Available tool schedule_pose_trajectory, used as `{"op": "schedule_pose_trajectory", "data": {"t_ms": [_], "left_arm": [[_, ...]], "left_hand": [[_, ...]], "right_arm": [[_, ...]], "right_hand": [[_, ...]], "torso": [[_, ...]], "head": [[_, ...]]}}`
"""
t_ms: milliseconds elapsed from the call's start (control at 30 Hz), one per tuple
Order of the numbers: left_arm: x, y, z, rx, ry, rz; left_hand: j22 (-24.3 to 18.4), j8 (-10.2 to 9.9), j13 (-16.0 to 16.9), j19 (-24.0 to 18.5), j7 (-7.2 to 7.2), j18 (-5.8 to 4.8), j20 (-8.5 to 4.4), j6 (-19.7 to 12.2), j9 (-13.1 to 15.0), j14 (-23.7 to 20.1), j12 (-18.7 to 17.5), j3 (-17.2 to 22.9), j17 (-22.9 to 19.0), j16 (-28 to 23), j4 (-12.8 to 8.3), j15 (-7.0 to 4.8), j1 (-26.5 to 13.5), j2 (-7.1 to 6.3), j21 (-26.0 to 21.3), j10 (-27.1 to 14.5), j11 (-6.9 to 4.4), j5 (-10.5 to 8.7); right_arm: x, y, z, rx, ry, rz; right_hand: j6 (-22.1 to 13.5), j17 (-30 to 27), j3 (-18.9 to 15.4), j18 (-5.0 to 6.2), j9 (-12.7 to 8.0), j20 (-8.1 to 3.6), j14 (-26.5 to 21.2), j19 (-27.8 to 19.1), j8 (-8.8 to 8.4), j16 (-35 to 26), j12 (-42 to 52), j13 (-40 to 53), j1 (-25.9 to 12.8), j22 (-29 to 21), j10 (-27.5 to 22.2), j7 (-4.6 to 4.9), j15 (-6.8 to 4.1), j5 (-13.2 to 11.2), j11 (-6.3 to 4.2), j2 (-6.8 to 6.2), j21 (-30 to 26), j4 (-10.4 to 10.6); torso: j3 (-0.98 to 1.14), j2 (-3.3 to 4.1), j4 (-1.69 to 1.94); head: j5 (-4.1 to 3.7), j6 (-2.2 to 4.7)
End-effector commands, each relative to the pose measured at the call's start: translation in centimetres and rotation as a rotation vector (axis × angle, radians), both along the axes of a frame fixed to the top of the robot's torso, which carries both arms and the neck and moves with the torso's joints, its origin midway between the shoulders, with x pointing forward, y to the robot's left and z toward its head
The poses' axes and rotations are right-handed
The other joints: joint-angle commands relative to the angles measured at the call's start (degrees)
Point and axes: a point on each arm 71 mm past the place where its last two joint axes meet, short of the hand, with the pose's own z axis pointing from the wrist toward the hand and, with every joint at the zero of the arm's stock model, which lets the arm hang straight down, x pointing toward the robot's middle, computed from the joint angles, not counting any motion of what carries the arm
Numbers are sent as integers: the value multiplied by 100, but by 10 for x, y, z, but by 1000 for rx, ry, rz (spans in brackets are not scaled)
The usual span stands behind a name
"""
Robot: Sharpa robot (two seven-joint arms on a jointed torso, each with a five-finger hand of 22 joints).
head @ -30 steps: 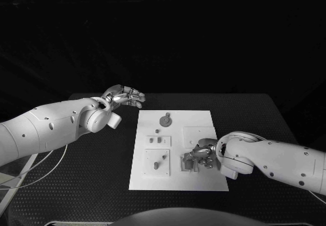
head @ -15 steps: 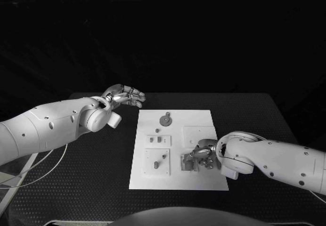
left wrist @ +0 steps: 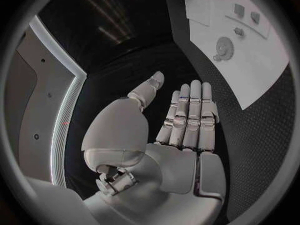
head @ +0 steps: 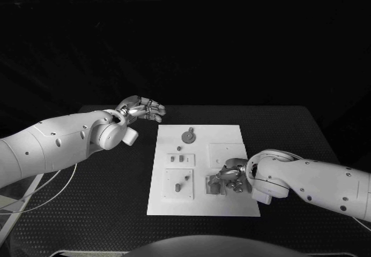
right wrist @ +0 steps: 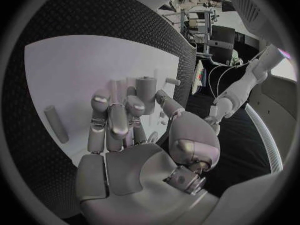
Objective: Assemble the parts on the task board
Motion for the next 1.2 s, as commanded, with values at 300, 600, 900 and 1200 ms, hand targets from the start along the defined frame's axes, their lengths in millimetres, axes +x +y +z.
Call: {"op": "schedule_pose_trajectory", "data": {"t_ms": [300,600,900,1200], "left_arm": [[0,-2,1,-14,0,-13],[0,-2,1,-14,0,-13],[0,-2,1,-15,0,-14],[-1,-2,1,-14,0,-13]], "left_hand": [[-9,32,-7,-22,0,9,35,-55,-8,36,18,-17,11,-34,0,1,-75,6,15,-45,-14,23],[-11,33,-7,-22,0,9,35,-55,-9,37,19,-16,16,-37,0,1,-77,7,16,-45,-14,23],[-12,33,-8,-22,0,9,35,-55,-9,38,19,-16,22,-41,-1,1,-78,8,16,-45,-14,23],[-13,34,-8,-22,0,9,35,-56,-10,39,19,-15,28,-45,-1,1,-80,8,16,-46,-14,23]], "right_arm": [[-1,3,-1,25,-16,-10],[1,2,-1,24,-24,-21],[-2,3,-3,19,15,10],[-3,3,-4,19,35,16]], "right_hand": [[72,-36,49,217,-13,-19,-65,-15,-81,-48,-49,14,-83,45,-84,115,2,25,35,-47,-41,43],[77,-17,60,217,-9,-22,-55,-10,-79,-40,-47,16,-75,46,-81,115,3,25,35,-39,-39,40],[75,-34,60,217,-8,-23,-62,-7,-82,-42,-45,18,-79,46,-81,116,4,25,37,-51,-37,37],[70,-36,66,217,-7,-23,-65,-7,-86,-42,-46,19,-77,47,-82,118,5,25,38,-51,-37,33]], "torso": [[0,0,0],[-2,-1,0],[-1,-1,-1],[0,-1,-1]], "head": [[9,9],[10,14],[11,12],[19,8]]}}
